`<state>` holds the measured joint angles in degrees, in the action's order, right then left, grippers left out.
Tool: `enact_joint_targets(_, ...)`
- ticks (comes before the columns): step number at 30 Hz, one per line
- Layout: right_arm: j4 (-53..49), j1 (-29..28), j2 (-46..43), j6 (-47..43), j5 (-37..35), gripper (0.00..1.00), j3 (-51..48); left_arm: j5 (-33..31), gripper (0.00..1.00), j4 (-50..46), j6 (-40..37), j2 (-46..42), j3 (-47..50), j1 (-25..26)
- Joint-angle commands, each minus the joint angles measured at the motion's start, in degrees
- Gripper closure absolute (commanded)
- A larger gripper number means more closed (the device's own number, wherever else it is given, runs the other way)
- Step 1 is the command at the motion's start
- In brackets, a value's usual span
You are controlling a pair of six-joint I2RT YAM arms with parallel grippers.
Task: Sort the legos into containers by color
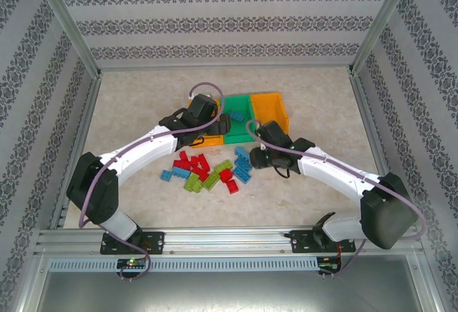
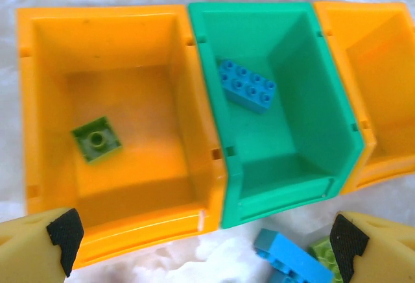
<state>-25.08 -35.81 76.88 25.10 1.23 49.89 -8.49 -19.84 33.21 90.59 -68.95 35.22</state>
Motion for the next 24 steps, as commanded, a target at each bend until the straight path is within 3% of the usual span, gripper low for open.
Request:
enact_joint_targets(1,5.20,2.04,1.68,-0.69,4.11,0.87,4.71,-7.30,0.01,-2.75,0.49,-3.03,2.35,-0.66)
enact_joint_targets(8,9.01,7.52,14.12,5.26,10.14,0.86,17.24,-9.53,0.01,-7.10,4.98,-9.43,9.78,-4.29)
enact_joint_targets(17,6.90,9.93,31.77,9.17,12.58,0.82,33.77,-10.05,0.01,-13.25,7.88,-15.78,17.73,-5.93)
enact_joint_targets(24,1.84,9.97,38.71,9.10,11.18,0.72,41.41,-8.63,0.01,-16.77,7.34,-13.52,17.87,-6.12)
